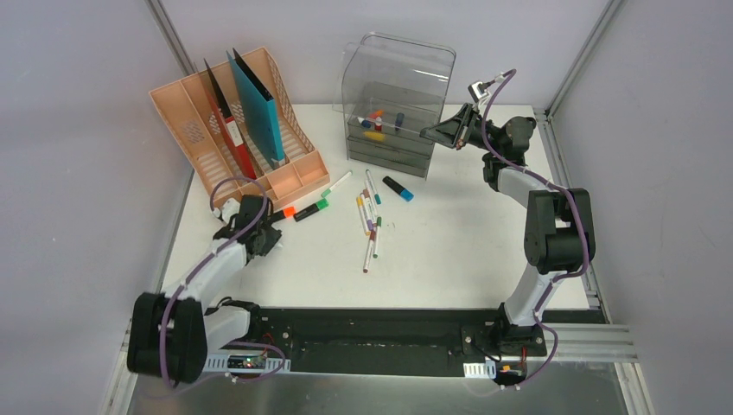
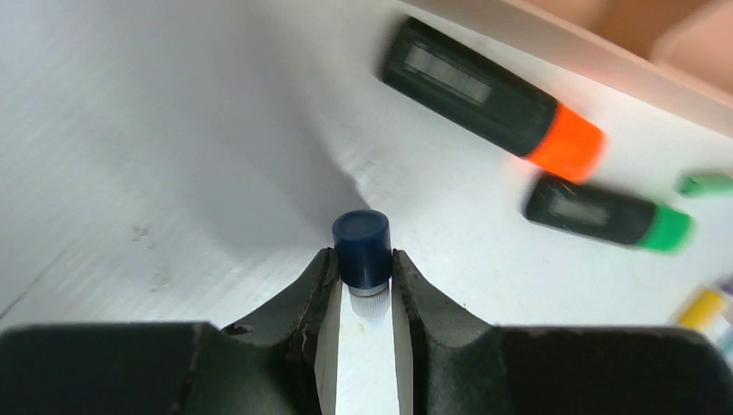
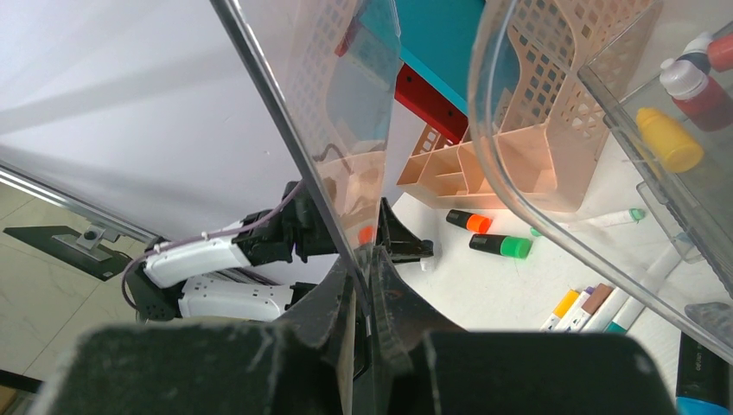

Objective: Organize the desk
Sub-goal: Pick up the stationery from the center of the board.

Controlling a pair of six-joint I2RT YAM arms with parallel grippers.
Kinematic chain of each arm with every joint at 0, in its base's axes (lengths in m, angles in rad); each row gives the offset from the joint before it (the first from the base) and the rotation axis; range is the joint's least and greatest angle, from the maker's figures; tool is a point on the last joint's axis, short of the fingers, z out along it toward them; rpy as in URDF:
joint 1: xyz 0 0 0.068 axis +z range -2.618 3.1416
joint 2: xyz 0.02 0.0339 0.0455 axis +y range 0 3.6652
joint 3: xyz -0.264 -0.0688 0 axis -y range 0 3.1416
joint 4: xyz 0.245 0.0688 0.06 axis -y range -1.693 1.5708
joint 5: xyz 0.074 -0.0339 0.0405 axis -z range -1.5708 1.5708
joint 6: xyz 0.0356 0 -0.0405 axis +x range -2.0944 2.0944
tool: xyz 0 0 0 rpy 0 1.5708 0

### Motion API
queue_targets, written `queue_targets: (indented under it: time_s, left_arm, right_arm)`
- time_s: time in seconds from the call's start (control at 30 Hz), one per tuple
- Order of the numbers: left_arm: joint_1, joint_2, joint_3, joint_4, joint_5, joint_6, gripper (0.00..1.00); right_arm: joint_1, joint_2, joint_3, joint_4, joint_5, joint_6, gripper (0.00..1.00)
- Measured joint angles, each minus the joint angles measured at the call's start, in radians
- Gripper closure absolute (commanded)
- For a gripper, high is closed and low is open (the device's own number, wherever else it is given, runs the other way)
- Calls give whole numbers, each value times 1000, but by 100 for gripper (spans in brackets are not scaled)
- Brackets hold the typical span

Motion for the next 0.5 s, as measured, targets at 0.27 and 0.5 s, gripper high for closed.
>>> queue_targets:
  time_s: [0.27, 0.5]
  left_arm:
    - [0, -290, -183, 331, 257, 206, 100]
    - [0, -298, -281, 719, 587, 319, 100]
  right_arm:
    - [1, 1, 0, 0, -1, 0, 95]
    - [2, 2, 0, 0, 0, 0, 94]
